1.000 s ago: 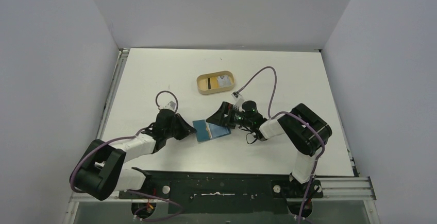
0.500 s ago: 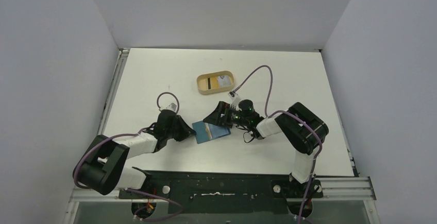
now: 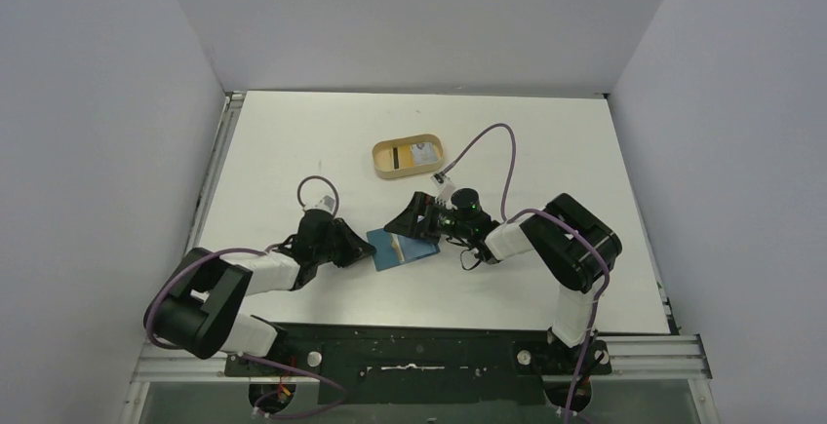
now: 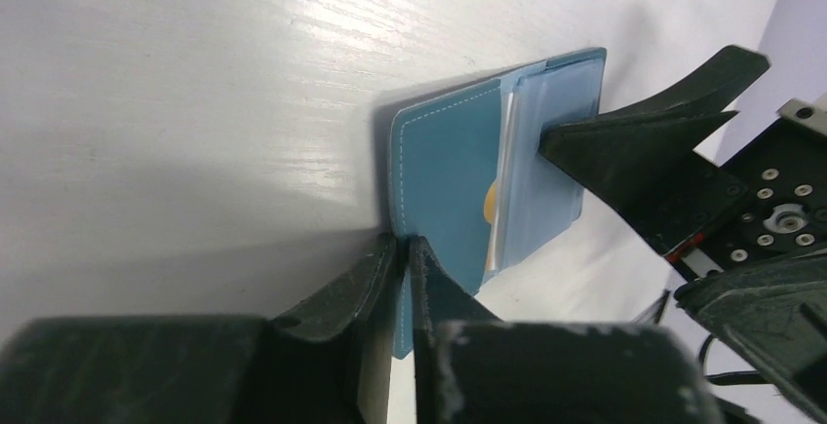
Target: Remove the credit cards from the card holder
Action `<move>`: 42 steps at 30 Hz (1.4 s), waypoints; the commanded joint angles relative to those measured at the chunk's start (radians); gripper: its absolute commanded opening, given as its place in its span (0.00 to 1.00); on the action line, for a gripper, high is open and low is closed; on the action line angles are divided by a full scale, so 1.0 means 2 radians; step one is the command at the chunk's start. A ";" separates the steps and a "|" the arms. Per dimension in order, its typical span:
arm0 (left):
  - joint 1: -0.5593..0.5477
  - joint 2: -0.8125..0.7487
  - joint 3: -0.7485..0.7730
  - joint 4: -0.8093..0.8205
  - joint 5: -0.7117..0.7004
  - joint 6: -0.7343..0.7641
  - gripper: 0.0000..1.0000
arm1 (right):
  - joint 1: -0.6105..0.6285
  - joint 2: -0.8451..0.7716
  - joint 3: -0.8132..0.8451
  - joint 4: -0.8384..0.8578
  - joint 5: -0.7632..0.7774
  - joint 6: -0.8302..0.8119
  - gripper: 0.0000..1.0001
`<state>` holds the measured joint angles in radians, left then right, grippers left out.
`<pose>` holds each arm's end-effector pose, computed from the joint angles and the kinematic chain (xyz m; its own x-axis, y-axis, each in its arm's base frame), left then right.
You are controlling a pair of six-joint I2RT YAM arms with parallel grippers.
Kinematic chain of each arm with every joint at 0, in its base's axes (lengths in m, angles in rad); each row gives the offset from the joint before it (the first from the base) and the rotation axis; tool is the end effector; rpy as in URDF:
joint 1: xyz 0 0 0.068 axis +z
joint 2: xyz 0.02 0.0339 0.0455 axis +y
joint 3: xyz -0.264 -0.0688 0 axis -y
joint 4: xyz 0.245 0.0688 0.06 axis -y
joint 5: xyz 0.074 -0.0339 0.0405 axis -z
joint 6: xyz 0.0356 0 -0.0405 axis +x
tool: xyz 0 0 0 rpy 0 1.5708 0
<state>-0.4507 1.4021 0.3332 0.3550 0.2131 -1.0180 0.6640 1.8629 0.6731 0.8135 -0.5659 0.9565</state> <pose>0.2023 -0.1063 0.1166 -0.7943 -0.5397 -0.2790 -0.2025 0.6681 -0.7160 0.2557 0.2243 0.1230 -0.9128 0.1616 -0.3750 -0.2897 0.3911 0.8736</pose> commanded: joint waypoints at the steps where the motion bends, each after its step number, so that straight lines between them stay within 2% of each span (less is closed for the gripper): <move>1: -0.001 0.012 -0.015 0.038 0.009 -0.017 0.00 | 0.006 0.010 0.012 0.016 -0.005 -0.010 1.00; 12: 0.001 0.007 -0.044 0.139 0.019 -0.045 0.00 | 0.006 0.018 0.012 0.014 -0.003 -0.011 1.00; 17: 0.003 0.000 -0.060 0.191 0.021 -0.050 0.00 | 0.007 0.006 0.022 -0.060 0.025 -0.050 1.00; 22: 0.004 0.033 -0.072 0.265 0.032 -0.061 0.00 | 0.018 -0.007 0.037 -0.108 0.042 -0.081 1.00; 28: 0.004 0.094 -0.077 0.346 0.046 -0.080 0.00 | 0.049 -0.090 0.065 -0.229 0.111 -0.147 1.00; 31: 0.003 0.098 -0.074 0.347 0.048 -0.077 0.00 | 0.063 -0.137 0.090 -0.296 0.152 -0.185 1.00; 34: 0.003 0.090 -0.071 0.332 0.047 -0.070 0.00 | 0.063 -0.150 0.108 -0.320 0.152 -0.194 1.00; 38: 0.003 0.071 -0.066 0.302 0.045 -0.059 0.00 | 0.063 -0.134 0.114 -0.307 0.127 -0.186 1.00; 42: 0.003 0.057 -0.064 0.278 0.044 -0.051 0.00 | 0.060 -0.084 0.108 -0.264 0.093 -0.156 1.00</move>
<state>-0.4480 1.5627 0.1810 0.9119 0.2955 -1.1576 0.7906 1.6096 0.8864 0.2283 -0.3336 0.6167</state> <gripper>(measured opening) 0.009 0.999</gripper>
